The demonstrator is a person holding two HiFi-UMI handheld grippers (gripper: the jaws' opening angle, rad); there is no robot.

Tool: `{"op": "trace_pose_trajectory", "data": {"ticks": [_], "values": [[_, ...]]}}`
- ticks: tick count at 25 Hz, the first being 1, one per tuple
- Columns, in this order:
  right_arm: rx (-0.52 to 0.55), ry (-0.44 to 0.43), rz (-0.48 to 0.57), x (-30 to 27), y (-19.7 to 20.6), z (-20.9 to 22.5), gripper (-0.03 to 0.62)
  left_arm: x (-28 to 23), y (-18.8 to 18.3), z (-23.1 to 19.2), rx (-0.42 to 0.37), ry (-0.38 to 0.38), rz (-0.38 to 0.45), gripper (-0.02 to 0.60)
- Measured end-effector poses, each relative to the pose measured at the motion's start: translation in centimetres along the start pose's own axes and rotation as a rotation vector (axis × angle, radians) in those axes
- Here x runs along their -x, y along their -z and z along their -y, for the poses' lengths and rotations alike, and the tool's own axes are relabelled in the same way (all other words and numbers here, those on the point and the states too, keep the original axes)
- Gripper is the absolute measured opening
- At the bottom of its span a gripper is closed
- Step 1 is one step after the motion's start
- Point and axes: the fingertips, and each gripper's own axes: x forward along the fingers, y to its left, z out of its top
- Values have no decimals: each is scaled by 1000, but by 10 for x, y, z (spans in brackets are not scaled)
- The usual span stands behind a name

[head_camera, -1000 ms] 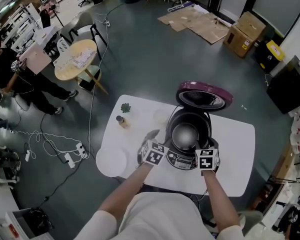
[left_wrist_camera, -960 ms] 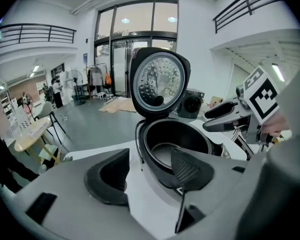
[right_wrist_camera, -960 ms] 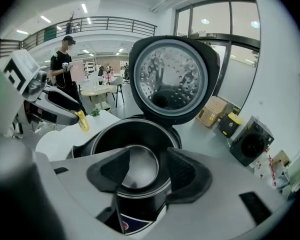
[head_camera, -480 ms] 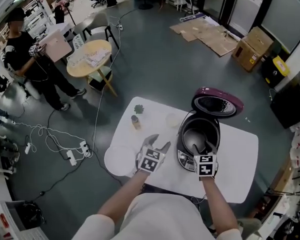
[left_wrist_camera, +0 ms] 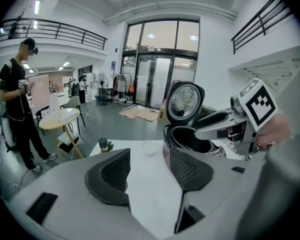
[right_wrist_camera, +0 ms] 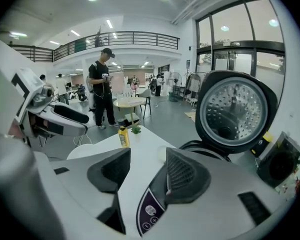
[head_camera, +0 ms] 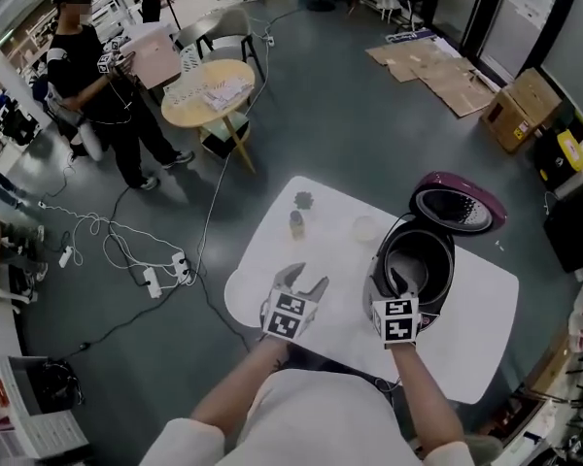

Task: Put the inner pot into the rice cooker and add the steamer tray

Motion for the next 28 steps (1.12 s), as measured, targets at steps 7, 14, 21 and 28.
{"op": "trace_pose_trajectory", "data": {"ticks": [7,14,21,28], "values": [[63,-108,-20,-32,-8,-66,230,32,35,-49,82,-86,-1,255],[116,-212,-55,-66,-7,-127,227,61,76,-98,159,-177,-17,255],[161,-298,-114,-95,9,-177,224,86,126,-139,246,-265,-53,253],[199,-349,-167,-129,32,-208,224,92,175,-174,289,-355,-101,253]]}}
